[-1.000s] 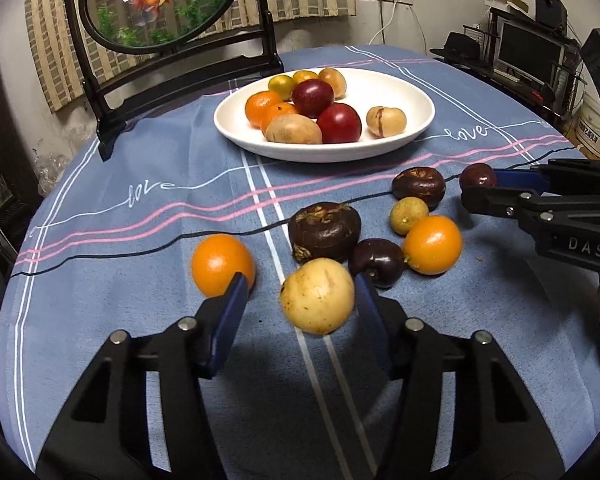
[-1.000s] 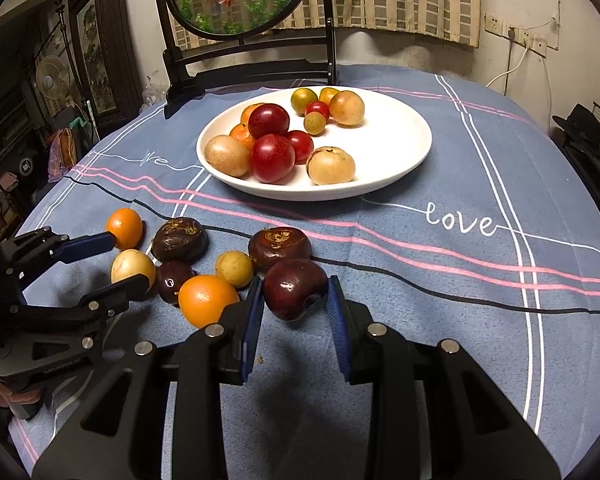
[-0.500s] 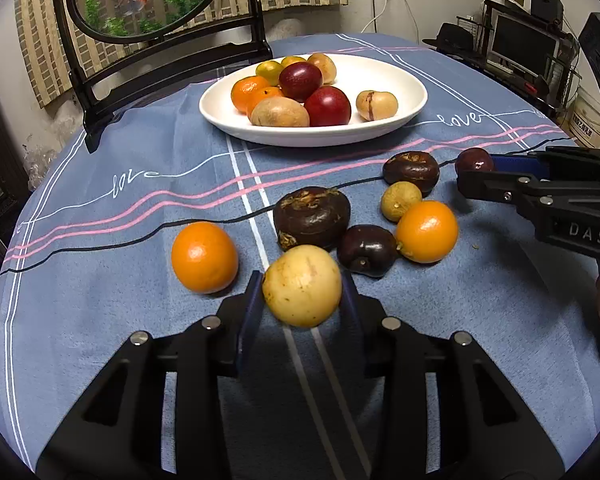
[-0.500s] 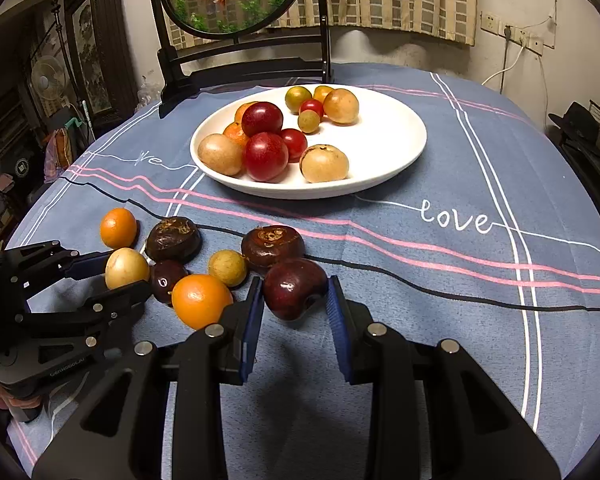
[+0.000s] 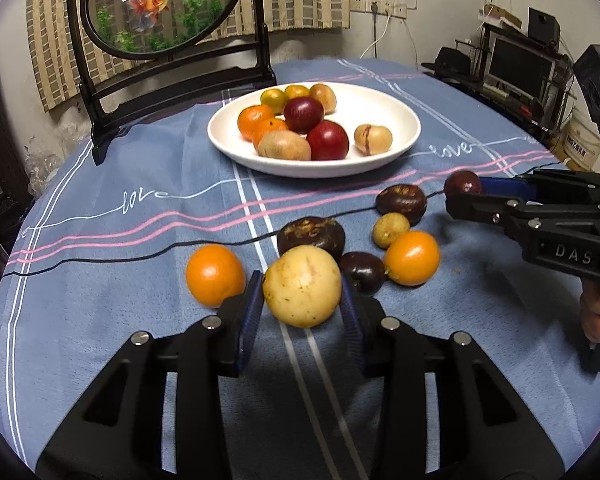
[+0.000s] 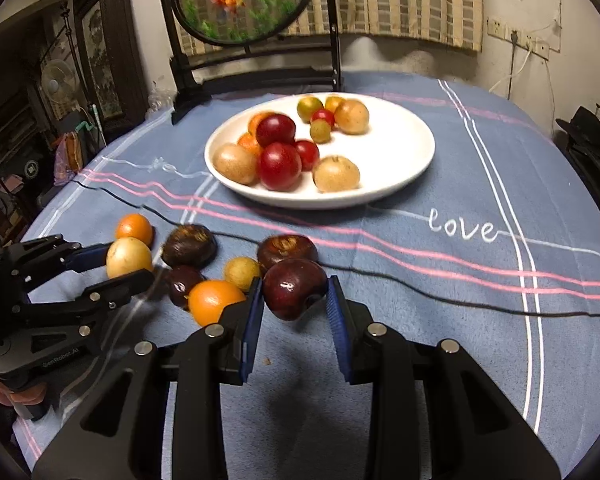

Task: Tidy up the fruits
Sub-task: 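Carry the beige fruit and plum onto the white plate and open both tools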

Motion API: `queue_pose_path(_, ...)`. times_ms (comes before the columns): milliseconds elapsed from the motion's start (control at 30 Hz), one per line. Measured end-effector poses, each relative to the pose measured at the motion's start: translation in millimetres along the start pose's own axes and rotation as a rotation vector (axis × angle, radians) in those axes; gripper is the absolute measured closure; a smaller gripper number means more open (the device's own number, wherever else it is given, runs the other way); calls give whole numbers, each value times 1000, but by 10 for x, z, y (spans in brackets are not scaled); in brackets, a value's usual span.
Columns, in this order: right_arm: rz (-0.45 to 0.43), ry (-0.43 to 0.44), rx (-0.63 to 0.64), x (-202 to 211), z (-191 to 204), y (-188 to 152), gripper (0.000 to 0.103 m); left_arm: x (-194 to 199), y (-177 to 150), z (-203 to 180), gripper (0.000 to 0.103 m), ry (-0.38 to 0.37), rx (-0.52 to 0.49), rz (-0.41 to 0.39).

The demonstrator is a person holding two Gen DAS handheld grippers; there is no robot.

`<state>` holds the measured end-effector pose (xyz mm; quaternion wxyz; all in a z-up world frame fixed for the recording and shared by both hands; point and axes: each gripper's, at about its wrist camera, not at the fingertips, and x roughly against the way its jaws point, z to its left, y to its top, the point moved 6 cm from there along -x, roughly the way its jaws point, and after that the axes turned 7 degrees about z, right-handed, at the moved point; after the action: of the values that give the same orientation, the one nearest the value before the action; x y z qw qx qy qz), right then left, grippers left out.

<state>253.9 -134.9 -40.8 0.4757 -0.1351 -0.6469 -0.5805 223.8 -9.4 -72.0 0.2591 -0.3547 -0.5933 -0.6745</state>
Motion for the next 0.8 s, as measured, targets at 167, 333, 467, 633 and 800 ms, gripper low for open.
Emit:
queue_pose_path(167,-111,30,-22,167,-39,198,71,26,147,64,65,-21,30,-20)
queue_pose_path(333,-142,12,-89,19,-300,556,71,-72,635,205,65,-28,40,-29)
queue_pose_path(467,-125,1,-151,-233,-573,734,71,-261,1106,344,65,-8,56,-52)
queue_pose_path(633,-110,-25,-171,-483,-826,877,71,-672,1501,520,65,26,97,-17)
queue_pose_path(800,-91,-15,-151,-658,-868,944,71,-941,1543,610,65,8,136,34)
